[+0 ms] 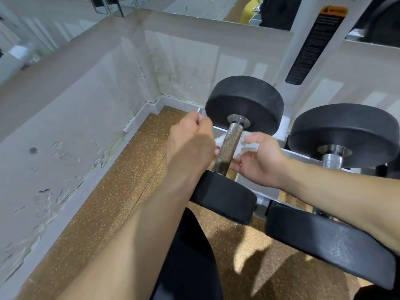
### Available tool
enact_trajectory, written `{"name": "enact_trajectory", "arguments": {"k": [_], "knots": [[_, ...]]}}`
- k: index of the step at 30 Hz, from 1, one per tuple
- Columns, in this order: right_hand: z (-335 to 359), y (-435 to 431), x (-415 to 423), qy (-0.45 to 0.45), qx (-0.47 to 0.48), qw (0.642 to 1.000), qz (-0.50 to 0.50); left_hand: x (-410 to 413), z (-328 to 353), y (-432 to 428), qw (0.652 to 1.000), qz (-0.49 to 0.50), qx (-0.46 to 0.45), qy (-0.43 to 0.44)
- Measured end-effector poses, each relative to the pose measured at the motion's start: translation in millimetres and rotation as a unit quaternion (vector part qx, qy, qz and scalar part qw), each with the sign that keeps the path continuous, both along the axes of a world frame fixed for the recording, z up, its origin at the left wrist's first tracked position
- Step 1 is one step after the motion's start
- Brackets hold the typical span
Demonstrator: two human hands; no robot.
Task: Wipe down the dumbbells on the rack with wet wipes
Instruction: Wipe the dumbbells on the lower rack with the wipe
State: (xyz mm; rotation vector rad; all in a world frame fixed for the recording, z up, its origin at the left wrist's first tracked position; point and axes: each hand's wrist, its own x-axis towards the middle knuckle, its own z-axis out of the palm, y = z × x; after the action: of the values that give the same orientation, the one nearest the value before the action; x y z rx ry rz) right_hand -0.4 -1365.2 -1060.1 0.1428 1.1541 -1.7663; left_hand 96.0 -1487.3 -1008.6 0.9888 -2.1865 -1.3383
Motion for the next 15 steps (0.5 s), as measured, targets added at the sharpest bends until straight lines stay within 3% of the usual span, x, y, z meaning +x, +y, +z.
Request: {"name": "enact_trajectory", "arguments": {"k": [4,7,15], "knots": [[-10,9,16,-0.031,0.022,0.995,0.093,-1,1,0,1.000,0.004,0.003,-0.015],[-12,9,14,0.015,0.065,0.993,0.100,-2,1,0,1.000,0.003,0.004,-0.021],[1,13,-14,0.033,0.019,0.997,-0.060,-4,-2,-1,1.000,0.008,0.002,-0.029]]}}
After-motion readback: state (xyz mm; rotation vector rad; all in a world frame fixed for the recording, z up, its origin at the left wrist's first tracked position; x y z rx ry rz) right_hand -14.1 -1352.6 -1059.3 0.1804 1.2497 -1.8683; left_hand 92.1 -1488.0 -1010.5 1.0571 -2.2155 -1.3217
